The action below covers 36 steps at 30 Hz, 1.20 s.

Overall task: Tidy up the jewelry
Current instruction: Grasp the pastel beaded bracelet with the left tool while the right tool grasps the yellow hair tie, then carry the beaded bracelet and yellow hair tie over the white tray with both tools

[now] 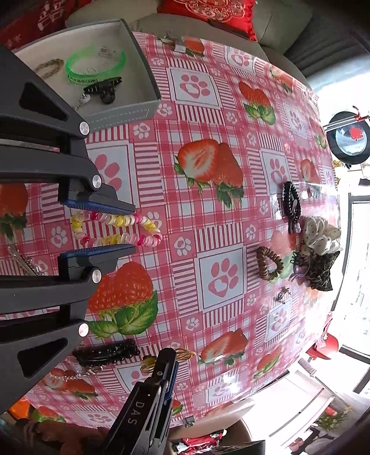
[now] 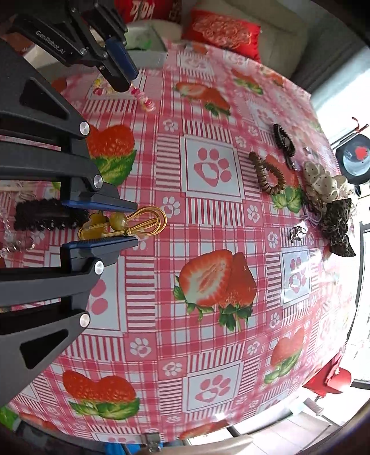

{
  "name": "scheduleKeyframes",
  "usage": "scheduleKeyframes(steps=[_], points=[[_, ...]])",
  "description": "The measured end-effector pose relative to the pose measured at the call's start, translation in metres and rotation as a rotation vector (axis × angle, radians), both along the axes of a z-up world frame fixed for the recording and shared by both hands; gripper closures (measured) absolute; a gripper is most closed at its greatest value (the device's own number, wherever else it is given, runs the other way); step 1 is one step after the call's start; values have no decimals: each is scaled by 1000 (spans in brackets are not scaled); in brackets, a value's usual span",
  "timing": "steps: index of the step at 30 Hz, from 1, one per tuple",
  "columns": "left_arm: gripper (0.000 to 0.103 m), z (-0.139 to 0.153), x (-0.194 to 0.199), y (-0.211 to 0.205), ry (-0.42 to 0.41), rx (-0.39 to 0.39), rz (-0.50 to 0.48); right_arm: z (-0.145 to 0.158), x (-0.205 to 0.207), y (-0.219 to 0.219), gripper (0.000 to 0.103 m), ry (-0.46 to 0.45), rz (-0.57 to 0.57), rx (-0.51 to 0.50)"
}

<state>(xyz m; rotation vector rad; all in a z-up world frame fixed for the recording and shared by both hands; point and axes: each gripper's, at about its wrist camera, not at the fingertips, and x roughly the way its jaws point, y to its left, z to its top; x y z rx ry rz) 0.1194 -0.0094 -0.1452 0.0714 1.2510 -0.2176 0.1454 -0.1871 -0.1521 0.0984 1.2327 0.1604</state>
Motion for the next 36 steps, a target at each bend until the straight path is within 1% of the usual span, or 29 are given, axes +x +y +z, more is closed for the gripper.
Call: scheduleKeyframes(steps=[1, 2, 3, 6, 12, 15, 19, 20, 21, 22, 23, 24, 26, 29, 32, 36], points=[[76, 1, 0, 0, -2, 0, 4, 2, -3, -1, 85, 0, -3, 12], [81, 4, -1, 3, -5, -4, 8, 3, -5, -2, 85, 1, -6, 23], [89, 5, -2, 4, -2, -9, 11, 4, -7, -2, 85, 3, -8, 31], [89, 10, -4, 11, -3, -21, 23, 7, -9, 0, 85, 4, -11, 50], [89, 12, -8, 18, 1, -25, 21, 16, -12, 7, 85, -7, -9, 48], [89, 13, -11, 16, 2, -10, 26, 19, -16, 8, 85, -5, -8, 49], [88, 10, -11, 9, 37, -45, 34, 24, -24, 6, 85, -4, -12, 54], [84, 9, -11, 7, 37, -45, 34, 25, -26, 5, 85, -3, -15, 56], [47, 7, -11, 4, 37, -38, 33, 25, -28, 3, 85, -3, -19, 60], [0, 7, -11, 1, 36, -25, 41, 26, -30, 1, 85, -2, -24, 64], [0, 9, -13, -1, 5, -6, 62, 27, -32, -1, 85, -2, -30, 69], [0, 9, -13, -3, 0, -1, 54, 28, -33, -3, 85, -1, -35, 75], [0, 6, -11, -11, 15, 14, 36, 29, -36, -8, 85, -3, -46, 83], [0, -3, -5, -19, 17, 74, 44, 31, -40, -15, 85, -4, -61, 97], [0, -16, 2, -20, 55, 78, 67, 31, -43, -22, 85, -3, -72, 106], [17, -34, 8, -23, 115, 72, 62, 32, -47, -28, 85, -2, -83, 117]])
